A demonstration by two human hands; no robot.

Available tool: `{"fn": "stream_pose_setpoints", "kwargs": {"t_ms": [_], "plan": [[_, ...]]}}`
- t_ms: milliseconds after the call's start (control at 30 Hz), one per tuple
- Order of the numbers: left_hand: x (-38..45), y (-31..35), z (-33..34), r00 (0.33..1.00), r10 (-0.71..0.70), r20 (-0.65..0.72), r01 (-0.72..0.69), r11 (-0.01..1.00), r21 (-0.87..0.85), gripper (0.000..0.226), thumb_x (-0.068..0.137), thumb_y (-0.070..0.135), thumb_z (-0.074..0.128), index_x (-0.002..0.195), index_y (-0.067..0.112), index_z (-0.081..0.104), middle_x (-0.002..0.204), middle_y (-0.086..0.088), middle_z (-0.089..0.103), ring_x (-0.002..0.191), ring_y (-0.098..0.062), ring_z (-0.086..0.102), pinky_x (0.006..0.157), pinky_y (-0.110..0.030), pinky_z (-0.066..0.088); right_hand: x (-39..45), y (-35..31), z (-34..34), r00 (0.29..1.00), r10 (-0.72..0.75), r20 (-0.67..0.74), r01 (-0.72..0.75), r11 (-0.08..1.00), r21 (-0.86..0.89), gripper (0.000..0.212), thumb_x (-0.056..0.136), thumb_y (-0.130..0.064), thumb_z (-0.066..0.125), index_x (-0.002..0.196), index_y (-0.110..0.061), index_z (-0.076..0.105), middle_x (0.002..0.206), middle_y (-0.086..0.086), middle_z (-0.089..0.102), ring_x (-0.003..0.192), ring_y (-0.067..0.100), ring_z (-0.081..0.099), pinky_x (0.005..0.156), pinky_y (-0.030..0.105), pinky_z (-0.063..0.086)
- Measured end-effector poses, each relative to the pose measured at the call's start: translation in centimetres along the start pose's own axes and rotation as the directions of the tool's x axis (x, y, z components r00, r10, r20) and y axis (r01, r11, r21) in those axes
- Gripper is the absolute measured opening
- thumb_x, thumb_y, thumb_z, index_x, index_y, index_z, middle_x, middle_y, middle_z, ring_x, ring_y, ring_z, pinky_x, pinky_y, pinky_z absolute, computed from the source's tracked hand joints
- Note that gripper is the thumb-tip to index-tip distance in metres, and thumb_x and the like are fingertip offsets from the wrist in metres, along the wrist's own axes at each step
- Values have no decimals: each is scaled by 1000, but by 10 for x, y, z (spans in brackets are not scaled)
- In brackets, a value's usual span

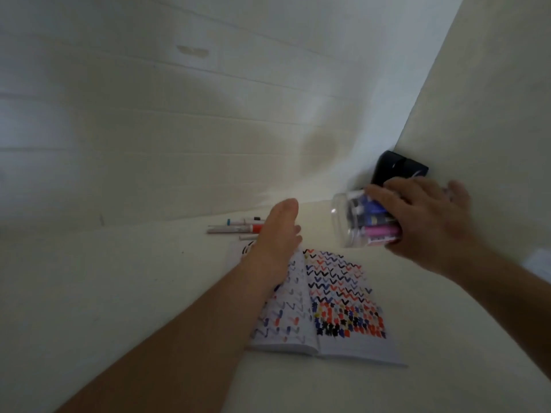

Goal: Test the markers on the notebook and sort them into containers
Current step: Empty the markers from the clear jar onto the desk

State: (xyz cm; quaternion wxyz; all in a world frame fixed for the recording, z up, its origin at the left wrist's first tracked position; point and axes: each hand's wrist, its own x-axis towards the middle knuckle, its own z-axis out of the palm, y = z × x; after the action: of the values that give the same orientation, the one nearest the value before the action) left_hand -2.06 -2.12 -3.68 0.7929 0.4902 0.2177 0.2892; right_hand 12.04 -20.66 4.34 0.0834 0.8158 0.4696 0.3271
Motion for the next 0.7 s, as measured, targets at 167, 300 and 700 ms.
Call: {"fn": "stream_pose_setpoints", "kwargs": {"t_ms": [167,300,700], "plan": [[1,-2,-7,973,-229,41,226,884,-409,64,100,65,43,135,14,61,125,-14,70,108,-33,71,99,-47,54,10,-67,-6,993,-110,-51,112,993,29,109,65,-51,88,156,-42,29,155,7,45,140,39,41,113,70,21],[0,-2,-8,967,-233,-107,168,890,-424,57,101,64,41,120,18,69,106,-15,78,99,-35,73,91,-50,59,16,-85,0,991,-131,-26,132,990,55,105,66,-54,88,153,-44,31,154,6,46,140,40,40,113,72,19],[-2,-7,0,994,106,-18,-107,991,-82,19,101,13,58,117,14,68,111,-12,74,98,-32,73,81,-41,63,23,-60,1,997,-81,-13,81,996,42,105,69,-52,84,157,-41,27,155,7,45,141,38,40,112,72,20]]}}
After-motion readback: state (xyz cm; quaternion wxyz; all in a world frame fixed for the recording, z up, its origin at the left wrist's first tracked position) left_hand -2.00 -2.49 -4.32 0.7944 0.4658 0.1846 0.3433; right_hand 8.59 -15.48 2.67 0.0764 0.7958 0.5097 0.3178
